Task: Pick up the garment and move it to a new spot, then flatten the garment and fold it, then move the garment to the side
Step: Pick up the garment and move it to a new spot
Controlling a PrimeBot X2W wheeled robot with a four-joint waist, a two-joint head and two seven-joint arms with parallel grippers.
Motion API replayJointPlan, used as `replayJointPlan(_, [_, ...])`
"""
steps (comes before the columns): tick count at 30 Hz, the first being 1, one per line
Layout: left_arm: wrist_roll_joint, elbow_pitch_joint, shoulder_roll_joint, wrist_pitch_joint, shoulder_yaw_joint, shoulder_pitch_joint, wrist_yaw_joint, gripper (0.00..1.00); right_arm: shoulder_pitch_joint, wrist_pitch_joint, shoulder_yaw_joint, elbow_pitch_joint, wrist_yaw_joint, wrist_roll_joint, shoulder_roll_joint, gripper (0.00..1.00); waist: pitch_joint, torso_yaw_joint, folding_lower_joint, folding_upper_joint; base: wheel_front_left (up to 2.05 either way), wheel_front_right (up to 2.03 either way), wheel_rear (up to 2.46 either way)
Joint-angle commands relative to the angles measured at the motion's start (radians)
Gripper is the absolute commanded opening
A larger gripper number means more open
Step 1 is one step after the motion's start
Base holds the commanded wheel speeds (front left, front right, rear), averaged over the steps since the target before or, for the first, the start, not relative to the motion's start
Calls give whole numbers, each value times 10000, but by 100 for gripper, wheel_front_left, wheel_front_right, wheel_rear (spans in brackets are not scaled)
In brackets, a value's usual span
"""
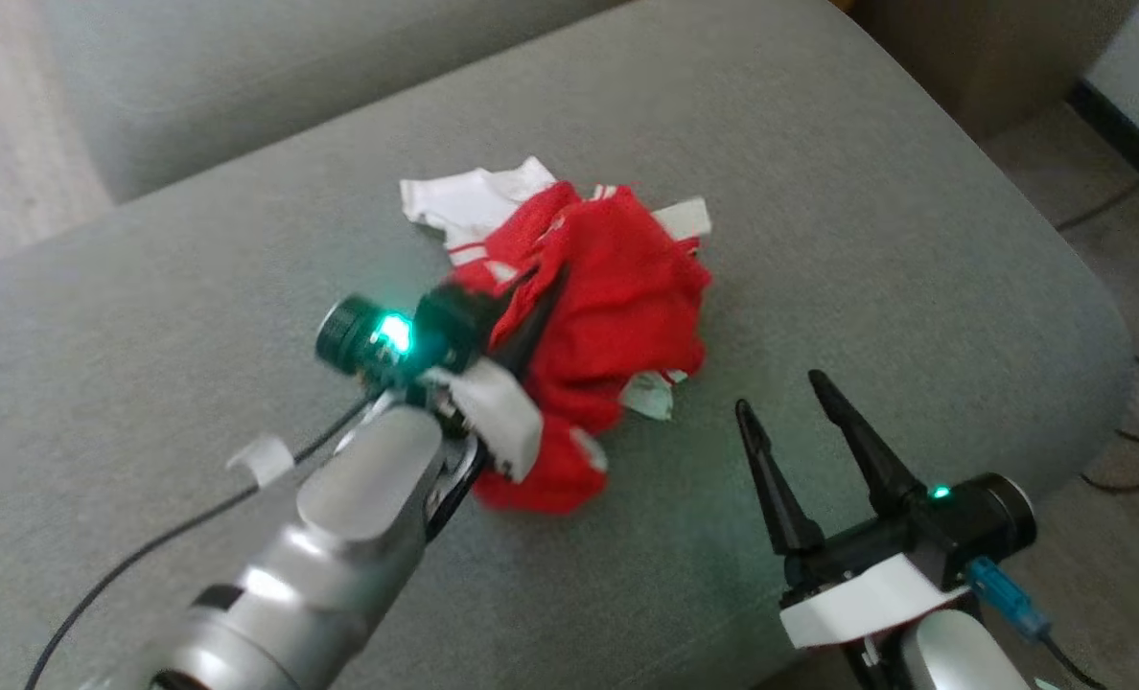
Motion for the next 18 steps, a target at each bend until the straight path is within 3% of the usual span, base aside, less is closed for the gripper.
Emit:
replayJointPlan(1, [69,174,58,-354,231,-213,147,0,-201,-109,146,-348,-7,53,101,100,330,-204,0,0,0,0,0])
replayJointPlan(2, [105,349,0,-462,211,-119,233,22,-165,-109,101,-339,-7,39,101,100,339,-137,0,0,0,0,0])
replayJointPlan(3, [157,460,-48,-546,202,-57,333,81,-126,-109,47,-339,-7,20,101,100,335,-54,0,0,0,0,0])
replayJointPlan(4, [258,481,-86,-611,208,-34,496,100,-76,-109,-24,-344,-7,-4,101,100,318,59,0,0,0,0,0])
replayJointPlan(5, [258,481,-86,-611,208,-34,496,100,-76,-109,-24,-344,-7,-4,101,100,318,59,0,0,0,0,0])
replayJointPlan(11, [1103,-971,-114,-677,933,579,1754,100,200,-109,-487,-368,-7,-170,102,100,-26,1080,0,0,0,0,0])
replayJointPlan(18, [1692,-3638,333,-680,2741,3208,2592,100,581,-109,-970,-436,-7,-379,102,100,-776,2375,0,0,0,0,0])
